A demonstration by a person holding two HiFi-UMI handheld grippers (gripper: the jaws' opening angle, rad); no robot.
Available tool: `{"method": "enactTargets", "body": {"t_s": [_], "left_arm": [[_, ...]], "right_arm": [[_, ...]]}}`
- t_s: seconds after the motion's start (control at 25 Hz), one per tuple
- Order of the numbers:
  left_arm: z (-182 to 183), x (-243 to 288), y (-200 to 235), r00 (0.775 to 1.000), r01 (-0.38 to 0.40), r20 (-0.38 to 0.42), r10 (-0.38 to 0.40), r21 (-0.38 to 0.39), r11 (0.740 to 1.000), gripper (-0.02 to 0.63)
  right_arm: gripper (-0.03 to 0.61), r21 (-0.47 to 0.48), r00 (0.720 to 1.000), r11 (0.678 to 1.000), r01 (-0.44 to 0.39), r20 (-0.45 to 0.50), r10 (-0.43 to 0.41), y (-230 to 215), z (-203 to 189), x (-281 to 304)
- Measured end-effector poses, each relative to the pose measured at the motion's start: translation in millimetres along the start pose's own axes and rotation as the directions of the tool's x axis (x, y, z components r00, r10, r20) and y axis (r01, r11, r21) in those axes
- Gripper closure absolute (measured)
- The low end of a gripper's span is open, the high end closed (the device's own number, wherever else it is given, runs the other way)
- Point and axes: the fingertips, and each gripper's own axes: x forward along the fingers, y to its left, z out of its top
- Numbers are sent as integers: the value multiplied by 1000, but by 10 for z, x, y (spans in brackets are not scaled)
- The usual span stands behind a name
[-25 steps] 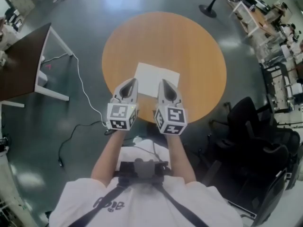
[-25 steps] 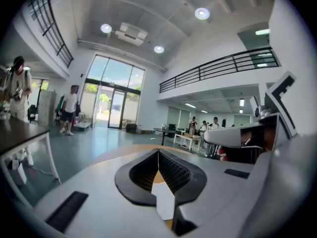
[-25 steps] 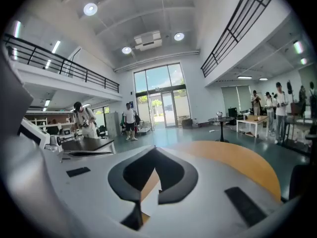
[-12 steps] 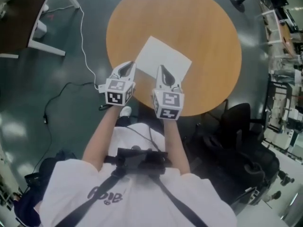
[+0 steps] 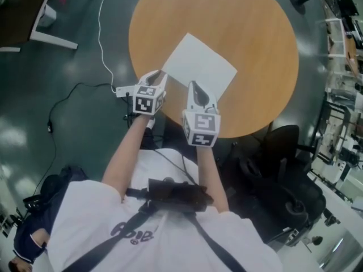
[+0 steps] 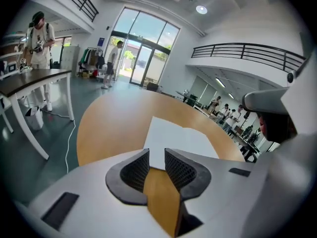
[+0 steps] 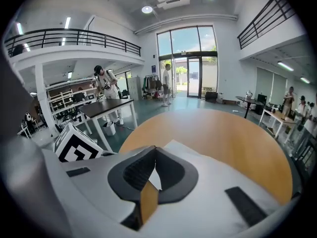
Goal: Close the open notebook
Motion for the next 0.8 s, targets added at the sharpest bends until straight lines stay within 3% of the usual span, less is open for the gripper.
{"method": "enactTargets", "body": {"t_s": [0.24, 0.48, 0.8], "left_arm": [[-138, 277, 104, 999, -8, -49, 7, -9, 1000, 458], [-177, 474, 110, 994, -24, -105, 26, 20, 1000, 456], [-252, 542, 188, 980, -101, -167, 110, 59, 993, 460]], "right_arm": [[555, -21, 999, 1000, 17, -33, -17, -131, -99, 11], [555, -6, 998, 1000, 16, -56, -16, -171, -166, 0], [555, 18, 998, 1000, 25, -63, -24, -268, -190, -37]]}}
